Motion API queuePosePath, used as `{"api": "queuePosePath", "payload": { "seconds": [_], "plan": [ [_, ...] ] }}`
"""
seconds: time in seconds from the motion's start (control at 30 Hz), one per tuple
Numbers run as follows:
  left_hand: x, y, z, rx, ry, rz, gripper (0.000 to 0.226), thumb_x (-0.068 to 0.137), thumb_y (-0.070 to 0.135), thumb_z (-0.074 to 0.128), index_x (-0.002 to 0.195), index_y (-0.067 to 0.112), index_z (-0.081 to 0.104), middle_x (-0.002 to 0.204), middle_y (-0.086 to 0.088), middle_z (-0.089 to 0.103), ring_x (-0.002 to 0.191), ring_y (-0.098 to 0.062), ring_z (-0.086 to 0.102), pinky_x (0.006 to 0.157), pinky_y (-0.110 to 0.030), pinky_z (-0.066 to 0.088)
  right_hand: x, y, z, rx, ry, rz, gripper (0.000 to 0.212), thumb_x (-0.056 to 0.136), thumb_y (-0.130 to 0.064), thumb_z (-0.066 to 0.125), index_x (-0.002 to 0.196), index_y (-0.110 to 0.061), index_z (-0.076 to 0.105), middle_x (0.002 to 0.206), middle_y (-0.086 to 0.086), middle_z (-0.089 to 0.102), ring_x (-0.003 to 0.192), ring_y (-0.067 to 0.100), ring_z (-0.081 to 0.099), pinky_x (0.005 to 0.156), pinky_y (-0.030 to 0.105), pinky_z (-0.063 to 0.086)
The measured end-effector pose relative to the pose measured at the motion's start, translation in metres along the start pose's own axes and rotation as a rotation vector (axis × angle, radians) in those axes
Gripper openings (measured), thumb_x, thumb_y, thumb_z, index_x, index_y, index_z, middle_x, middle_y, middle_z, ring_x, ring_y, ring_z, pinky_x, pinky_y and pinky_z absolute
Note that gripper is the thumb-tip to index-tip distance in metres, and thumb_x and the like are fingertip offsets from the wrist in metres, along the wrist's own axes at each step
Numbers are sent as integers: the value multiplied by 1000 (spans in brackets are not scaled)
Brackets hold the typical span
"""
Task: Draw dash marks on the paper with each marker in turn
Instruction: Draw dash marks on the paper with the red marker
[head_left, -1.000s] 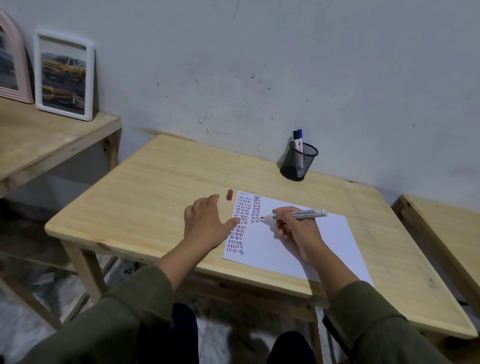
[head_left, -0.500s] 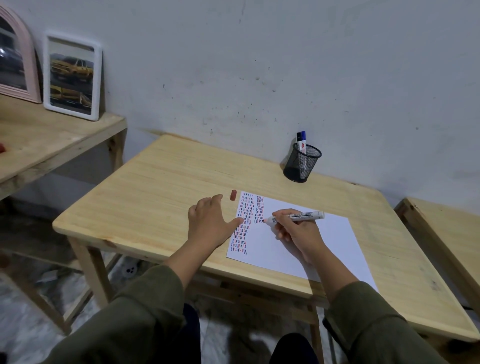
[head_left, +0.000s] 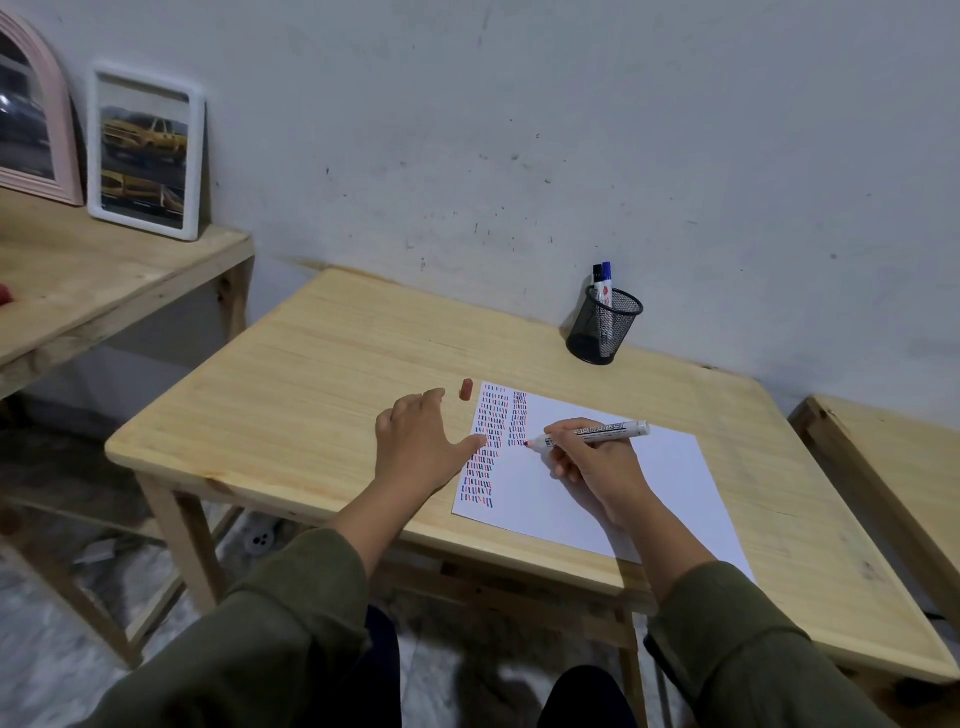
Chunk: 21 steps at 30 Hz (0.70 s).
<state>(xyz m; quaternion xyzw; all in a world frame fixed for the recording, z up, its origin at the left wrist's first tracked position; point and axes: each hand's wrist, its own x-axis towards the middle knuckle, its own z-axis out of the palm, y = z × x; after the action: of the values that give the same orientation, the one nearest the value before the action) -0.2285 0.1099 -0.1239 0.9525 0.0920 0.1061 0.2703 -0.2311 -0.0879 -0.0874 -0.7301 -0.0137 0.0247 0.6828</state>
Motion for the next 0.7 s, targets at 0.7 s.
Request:
{"api": "queuePosePath", "payload": {
  "seconds": [0.7],
  "plan": [
    [48,16,2,-80,25,50,20,92,32,50,104,30,65,105,8,70,110,-18,53,87,-35,32,10,-8,-6,311,91,120,11,89,-6,55,86,0,64,58,11,56,42,14,48,38,20,37]
  ]
}}
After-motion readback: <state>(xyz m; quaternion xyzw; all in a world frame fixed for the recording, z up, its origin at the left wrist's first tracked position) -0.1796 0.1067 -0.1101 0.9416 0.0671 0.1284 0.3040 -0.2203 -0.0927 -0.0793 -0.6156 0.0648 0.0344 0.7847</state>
